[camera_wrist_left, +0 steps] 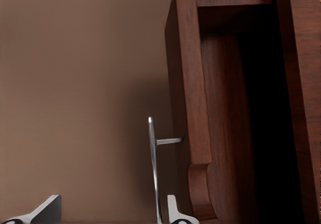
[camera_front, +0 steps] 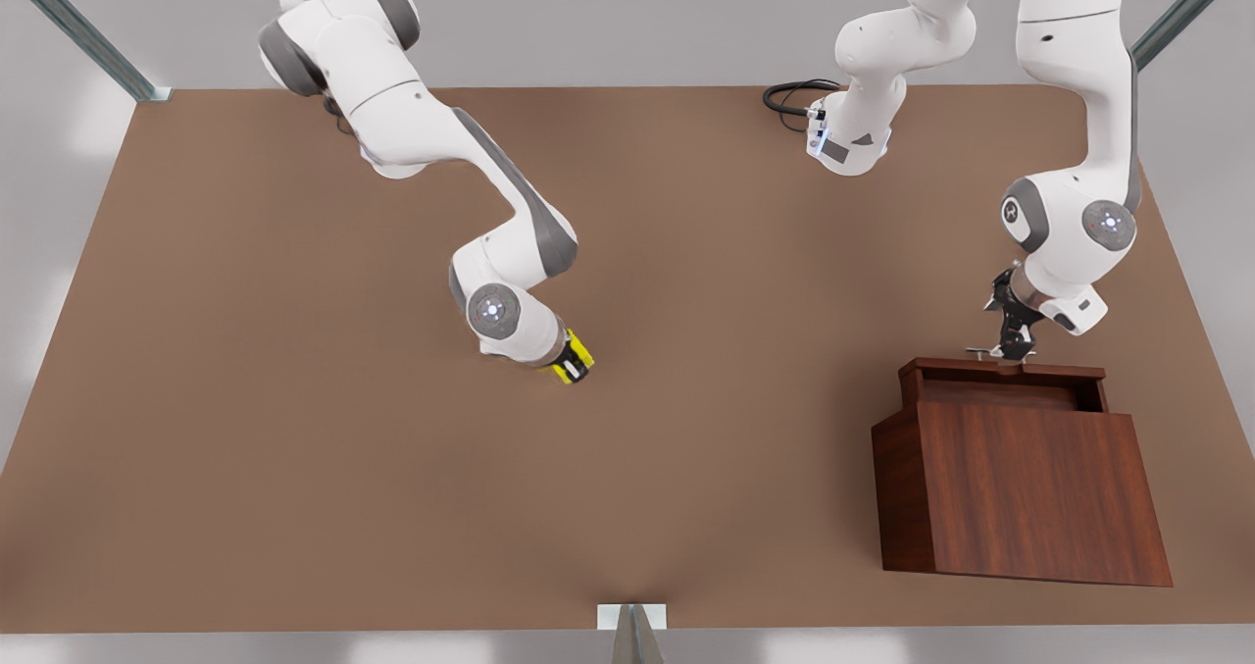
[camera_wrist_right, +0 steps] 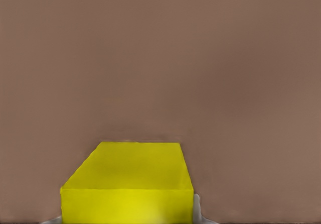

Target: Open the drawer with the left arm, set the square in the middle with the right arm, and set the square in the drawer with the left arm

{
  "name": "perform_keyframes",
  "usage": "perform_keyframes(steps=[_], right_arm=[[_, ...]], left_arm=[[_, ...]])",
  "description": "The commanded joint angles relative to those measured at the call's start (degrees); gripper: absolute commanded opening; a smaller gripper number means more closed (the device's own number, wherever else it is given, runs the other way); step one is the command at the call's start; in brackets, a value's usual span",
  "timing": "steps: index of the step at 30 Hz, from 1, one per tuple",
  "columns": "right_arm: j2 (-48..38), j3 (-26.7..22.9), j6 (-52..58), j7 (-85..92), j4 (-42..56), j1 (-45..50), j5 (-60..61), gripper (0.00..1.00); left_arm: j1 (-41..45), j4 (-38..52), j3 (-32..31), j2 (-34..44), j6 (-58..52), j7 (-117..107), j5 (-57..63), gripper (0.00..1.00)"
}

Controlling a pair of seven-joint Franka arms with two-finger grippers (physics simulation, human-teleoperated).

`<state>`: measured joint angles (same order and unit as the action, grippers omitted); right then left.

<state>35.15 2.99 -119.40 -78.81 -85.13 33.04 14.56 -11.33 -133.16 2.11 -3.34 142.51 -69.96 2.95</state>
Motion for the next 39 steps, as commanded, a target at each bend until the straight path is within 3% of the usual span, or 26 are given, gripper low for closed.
perform_keyframes(steps=[1, 8, 15, 23, 24, 25, 26, 35, 37, 39], right_arm=[[0.1, 0.0, 0.2, -0.3, 0.2, 0.2, -0.1, 0.48], [7.1, 0.0, 0.1, -13.2, 9.4, 9.3, -0.3, 0.44], [12.0, -0.1, -10.6, -31.2, 9.5, 13.1, -2.3, 0.44], [14.5, -0.1, -10.9, -32.0, 9.5, 15.2, -3.8, 0.52], [14.6, -0.1, -10.9, -32.0, 9.5, 15.2, -3.8, 0.62], [14.9, -0.1, -10.9, -32.0, 9.5, 15.2, -3.8, 0.89], [14.9, -0.1, -11.0, -31.9, 9.6, 15.2, -3.8, 1.00], [13.3, -0.6, -10.5, -28.9, 10.5, 14.6, -6.0, 1.00], [9.4, -0.7, -7.9, -23.2, 9.7, 12.6, -6.6, 1.00], [-0.9, -0.7, 4.8, -2.9, 9.0, 1.4, -6.6, 1.00]], left_arm=[[0.0, 0.0, 0.0, 0.0, 0.0, 0.0, 0.2, 1.00], [-0.1, -0.1, 0.4, -0.4, -0.6, 0.1, 0.3, 1.00], [-0.1, -0.5, 1.8, 0.7, -2.9, 0.4, 0.5, 1.00], [-0.1, -0.5, 1.8, 0.8, -4.9, 0.2, 0.5, 1.00], [-0.1, -0.5, 1.8, 1.0, -5.1, 0.3, 0.6, 1.00], [-0.1, -0.5, 1.8, 1.1, -5.9, 0.2, 0.6, 1.00], [-0.1, -0.6, 1.8, 1.3, -6.7, 0.3, 0.6, 1.00], [-0.1, -0.5, 1.8, 2.5, -9.8, 0.2, 0.6, 1.00], [-0.1, -0.5, 1.8, 2.3, -9.0, 0.3, 0.6, 1.00], [-0.1, -0.5, 1.8, 2.1, -8.9, 0.4, 0.6, 1.00]])
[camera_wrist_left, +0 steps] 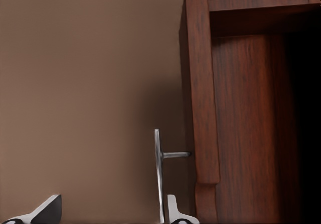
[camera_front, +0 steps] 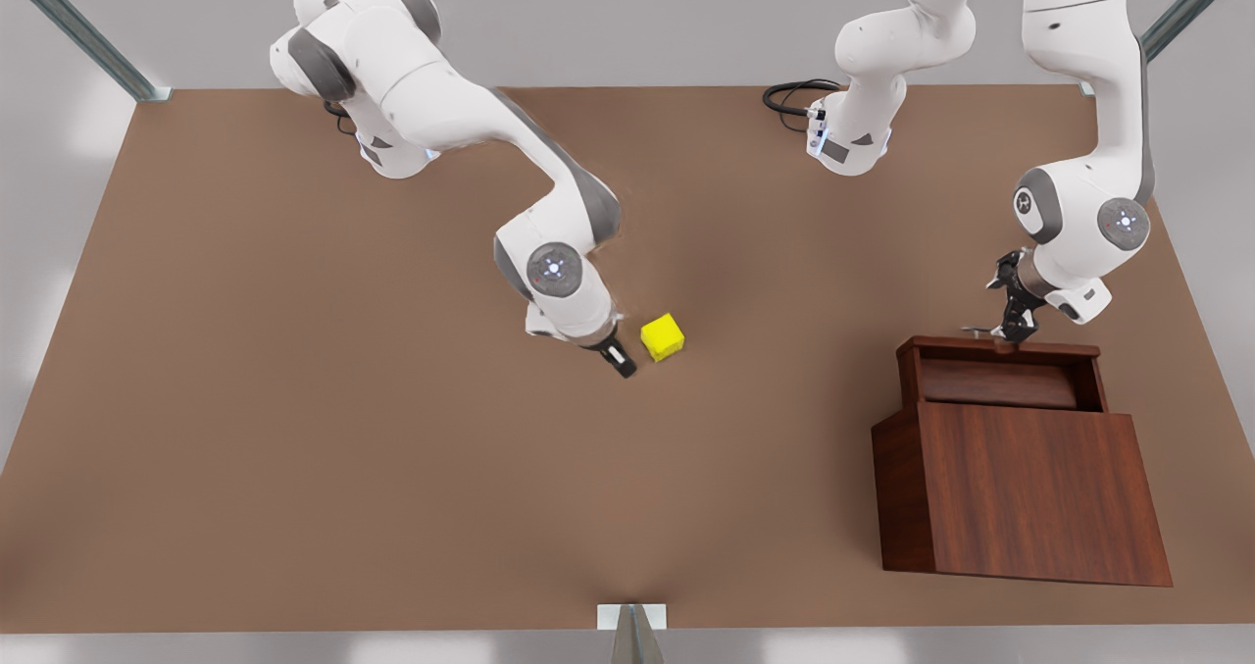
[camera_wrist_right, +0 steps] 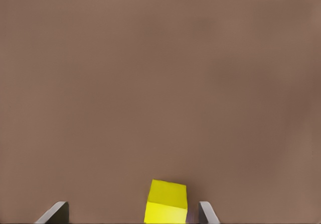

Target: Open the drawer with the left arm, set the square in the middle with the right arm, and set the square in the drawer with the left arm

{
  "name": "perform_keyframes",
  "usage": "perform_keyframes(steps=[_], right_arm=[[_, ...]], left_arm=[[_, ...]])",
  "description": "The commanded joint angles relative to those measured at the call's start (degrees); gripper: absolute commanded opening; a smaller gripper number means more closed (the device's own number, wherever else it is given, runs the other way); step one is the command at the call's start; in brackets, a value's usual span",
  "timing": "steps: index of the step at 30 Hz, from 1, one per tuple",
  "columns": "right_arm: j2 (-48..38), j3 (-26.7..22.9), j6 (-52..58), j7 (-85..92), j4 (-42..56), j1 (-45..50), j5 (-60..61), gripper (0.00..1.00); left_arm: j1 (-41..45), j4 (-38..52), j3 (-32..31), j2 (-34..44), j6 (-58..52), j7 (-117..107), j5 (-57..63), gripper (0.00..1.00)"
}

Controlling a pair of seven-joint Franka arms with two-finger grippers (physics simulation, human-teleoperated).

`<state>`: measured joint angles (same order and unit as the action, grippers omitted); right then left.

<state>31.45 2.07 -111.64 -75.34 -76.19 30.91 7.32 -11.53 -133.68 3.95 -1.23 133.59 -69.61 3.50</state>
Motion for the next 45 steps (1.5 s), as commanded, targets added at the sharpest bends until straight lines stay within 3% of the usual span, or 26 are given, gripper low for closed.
perform_keyframes(steps=[1, 4, 7, 14, 16, 18, 20, 21, 23, 25, 27, 28, 30, 31, 33, 34, 39, 45], right_arm=[[-1.6, -0.1, 1.9, 3.5, 0.0, -1.9, -1.0, 1.00], [-10.4, 0.0, 8.8, 41.5, -3.7, -18.4, -5.6, 1.00], [-14.1, 0.0, 12.8, 57.1, -5.6, -26.7, -5.3, 1.00], [-21.0, 0.0, 16.8, 69.8, -10.1, -29.4, -5.3, 1.00], [-20.9, 0.4, 17.6, 70.0, -9.3, -29.2, -5.2, 1.00], [-21.3, 0.5, 19.4, 70.0, -9.2, -29.1, -5.2, 1.00], [-21.7, 0.8, 20.5, 70.0, -9.6, -28.9, -5.2, 1.00], [-21.3, 0.8, 19.4, 70.0, -9.5, -28.9, -5.1, 1.00], [-20.5, 0.8, 17.8, 70.0, -9.5, -28.8, -5.0, 1.00], [-20.4, 0.9, 17.2, 70.1, -9.7, -28.7, -5.0, 1.00], [-20.4, 0.9, 17.6, 70.0, -9.7, -28.7, -5.0, 1.00], [-20.4, 0.9, 17.7, 70.1, -9.7, -28.7, -5.0, 1.00], [-20.4, 0.9, 17.6, 70.0, -9.6, -28.7, -5.0, 1.00], [-20.4, 0.9, 17.7, 70.0, -9.6, -28.7, -5.0, 1.00], [-20.5, 0.9, 17.7, 70.0, -9.6, -28.7, -5.0, 1.00], [-20.5, 1.0, 17.8, 70.0, -9.6, -28.7, -5.0, 1.00], [-20.5, 1.8, 17.7, 70.0, -9.6, -28.8, -5.0, 1.00], [-20.3, 1.9, 17.2, 70.0, -9.6, -28.8, -5.0, 1.00]], left_arm=[[0.1, 0.0, 0.0, 0.0, 0.0, 0.0, 0.0, 1.00], [0.1, 0.0, 0.0, 0.0, -0.2, 0.0, 0.0, 1.00], [0.1, 0.0, -0.1, 0.4, -1.9, 0.0, 0.0, 1.00], [0.1, 2.1, -0.2, 1.9, -6.8, -0.8, -0.4, 1.00], [0.2, 12.5, -1.9, 2.2, -21.2, -2.4, -0.8, 1.00], [0.2, 21.5, -6.1, 1.7, -29.2, -2.8, -2.4, 1.00], [0.2, 34.8, -18.7, -2.9, -38.8, 5.2, -1.2, 1.00], [0.2, 37.1, -26.5, -3.3, -40.2, 21.2, 1.9, 1.00], [0.6, 37.4, -34.7, -4.7, -40.4, 46.2, 2.0, 1.00], [5.9, 45.3, -39.4, -13.0, -40.5, 45.5, 1.6, 1.00], [18.5, 52.6, -38.6, -23.3, -39.5, 40.2, 5.8, 1.00], [20.6, 54.5, -38.8, -27.2, -38.9, 40.8, 6.0, 1.00], [23.8, 52.6, -38.8, -29.4, -28.0, 42.4, 8.9, 1.00], [24.9, 48.1, -38.7, -29.2, -23.8, 49.4, 14.1, 1.00], [25.0, 42.6, -37.7, -28.7, -16.8, 55.8, 13.6, 1.00], [25.7, 37.2, -36.7, -28.2, -6.1, 54.6, 13.7, 1.00], [27.0, 36.0, -33.4, -30.7, -9.0, 72.2, 13.6, 1.00], [28.0, 34.9, -33.4, -32.3, -5.2, 74.4, 13.5, 1.00]])
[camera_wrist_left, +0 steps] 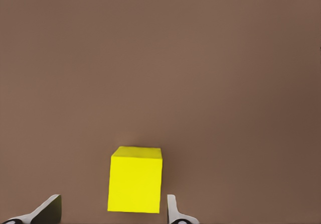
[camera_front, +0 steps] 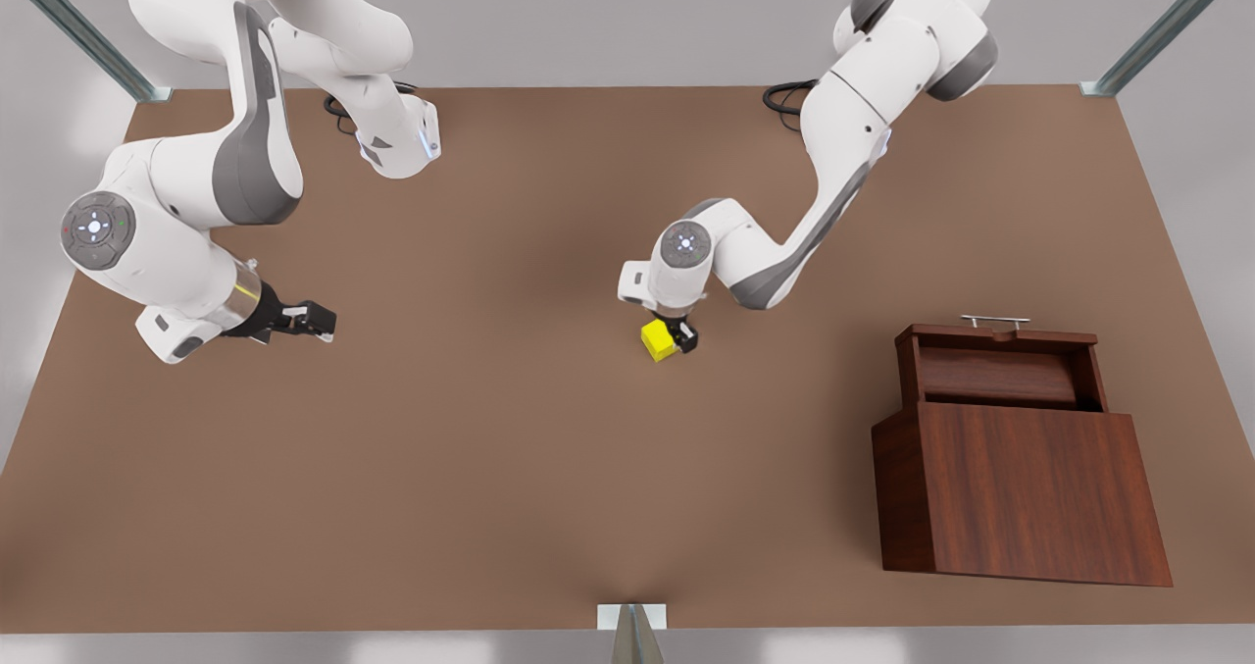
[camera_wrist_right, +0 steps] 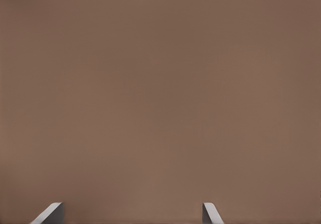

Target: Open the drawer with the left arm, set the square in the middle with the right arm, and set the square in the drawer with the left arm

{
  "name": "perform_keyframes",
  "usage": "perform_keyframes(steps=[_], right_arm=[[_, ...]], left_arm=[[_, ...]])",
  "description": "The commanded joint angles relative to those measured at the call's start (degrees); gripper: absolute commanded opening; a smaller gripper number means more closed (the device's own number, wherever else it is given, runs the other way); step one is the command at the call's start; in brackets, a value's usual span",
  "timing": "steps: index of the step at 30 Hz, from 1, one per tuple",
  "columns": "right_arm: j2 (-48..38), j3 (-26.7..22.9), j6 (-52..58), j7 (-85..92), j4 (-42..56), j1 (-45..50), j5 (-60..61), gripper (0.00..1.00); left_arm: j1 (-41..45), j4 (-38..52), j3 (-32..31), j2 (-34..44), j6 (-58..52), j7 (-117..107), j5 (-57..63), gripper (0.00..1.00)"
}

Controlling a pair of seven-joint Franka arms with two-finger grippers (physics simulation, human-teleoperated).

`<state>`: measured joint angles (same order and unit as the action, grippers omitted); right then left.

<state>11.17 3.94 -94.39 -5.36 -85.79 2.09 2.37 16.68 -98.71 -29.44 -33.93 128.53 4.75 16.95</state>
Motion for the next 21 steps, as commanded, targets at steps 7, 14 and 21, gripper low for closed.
perform_keyframes(steps=[7, 14, 21], right_arm=[[0.2, 0.0, 0.3, -0.1, 0.1, -0.1, 1.8, 1.00], [0.2, 0.0, 0.1, -0.1, 0.0, 0.0, 1.9, 1.00], [0.2, 0.0, 0.2, -0.1, 0.0, 0.0, 1.9, 1.00]], left_arm=[[0.5, 0.0, 1.0, -3.5, 3.2, 0.2, 0.7, 1.00], [1.4, -0.1, 1.4, -5.2, 4.8, 0.1, 0.6, 1.00], [1.8, -0.2, 2.5, -6.5, 5.5, -0.1, 0.5, 1.00]])
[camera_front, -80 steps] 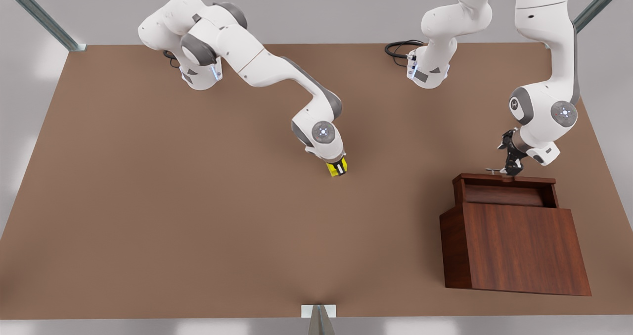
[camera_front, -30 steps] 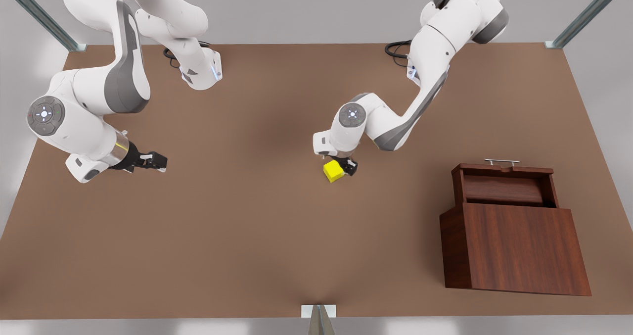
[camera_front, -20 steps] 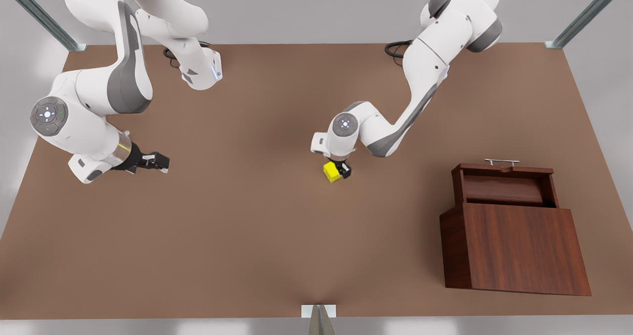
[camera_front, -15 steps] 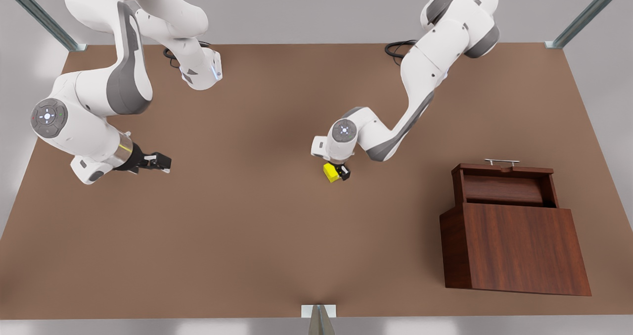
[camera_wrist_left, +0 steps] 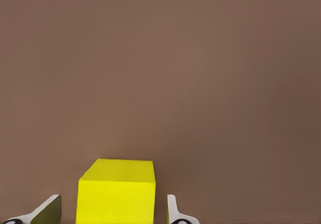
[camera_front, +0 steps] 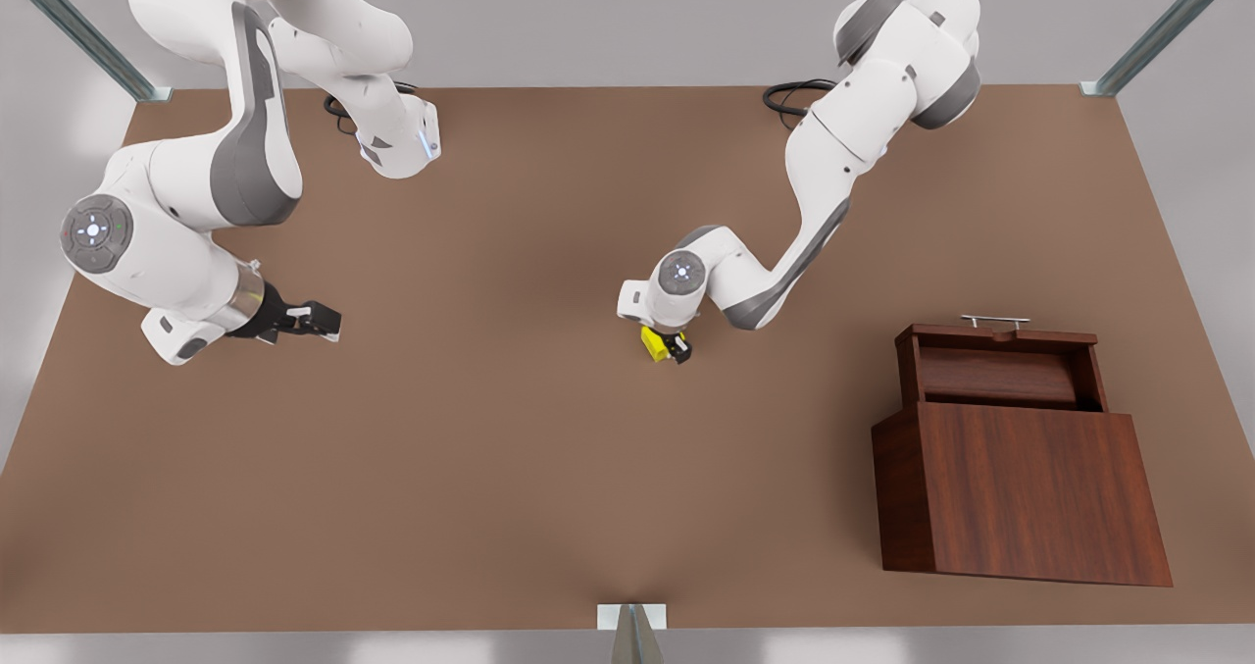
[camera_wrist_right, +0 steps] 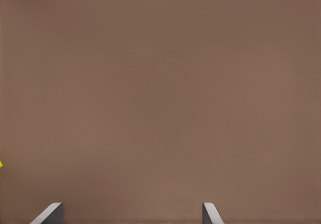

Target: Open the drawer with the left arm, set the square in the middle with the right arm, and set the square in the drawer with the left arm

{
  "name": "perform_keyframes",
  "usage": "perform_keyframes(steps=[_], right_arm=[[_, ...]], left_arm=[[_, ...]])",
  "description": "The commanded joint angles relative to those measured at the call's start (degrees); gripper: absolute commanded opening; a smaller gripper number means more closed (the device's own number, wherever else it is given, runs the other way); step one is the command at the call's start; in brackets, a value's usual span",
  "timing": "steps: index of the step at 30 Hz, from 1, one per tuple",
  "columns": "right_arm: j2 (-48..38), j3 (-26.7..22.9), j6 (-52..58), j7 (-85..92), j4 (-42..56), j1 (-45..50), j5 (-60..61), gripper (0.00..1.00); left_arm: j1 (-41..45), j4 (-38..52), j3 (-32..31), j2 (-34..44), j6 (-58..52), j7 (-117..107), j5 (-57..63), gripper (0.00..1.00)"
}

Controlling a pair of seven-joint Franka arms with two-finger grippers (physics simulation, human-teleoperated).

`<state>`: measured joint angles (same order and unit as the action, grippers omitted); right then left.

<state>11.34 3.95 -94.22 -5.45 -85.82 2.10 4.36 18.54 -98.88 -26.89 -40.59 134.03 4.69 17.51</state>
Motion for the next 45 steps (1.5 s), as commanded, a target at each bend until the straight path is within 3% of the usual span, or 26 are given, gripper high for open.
perform_keyframes(steps=[1, 25, 26, 27, 45], right_arm=[[0.0, 0.0, 0.0, 0.0, 0.0, 0.0, 0.0, 1.00], [0.0, -0.1, 0.4, 0.1, -0.1, -0.3, 0.4, 1.00], [-0.2, 0.0, 0.5, 0.1, -0.1, -0.3, 0.4, 1.00], [-0.4, -0.1, 0.6, 0.1, -0.1, -0.3, 0.4, 1.00], [0.1, -0.7, -3.2, 4.7, -0.1, -2.3, -1.3, 1.00]], left_arm=[[0.0, 0.0, 0.0, 0.0, 0.1, 0.0, 0.0, 1.00], [1.8, 0.1, 2.2, -3.6, 1.2, -0.1, 0.2, 1.00], [1.8, 0.1, 2.2, -3.9, 1.2, -0.1, 0.2, 0.85], [1.8, 0.1, 2.2, -3.9, 1.2, -0.1, 0.2, 0.78], [1.8, 0.2, 2.7, -3.4, 1.1, -0.6, 0.0, 0.77]])
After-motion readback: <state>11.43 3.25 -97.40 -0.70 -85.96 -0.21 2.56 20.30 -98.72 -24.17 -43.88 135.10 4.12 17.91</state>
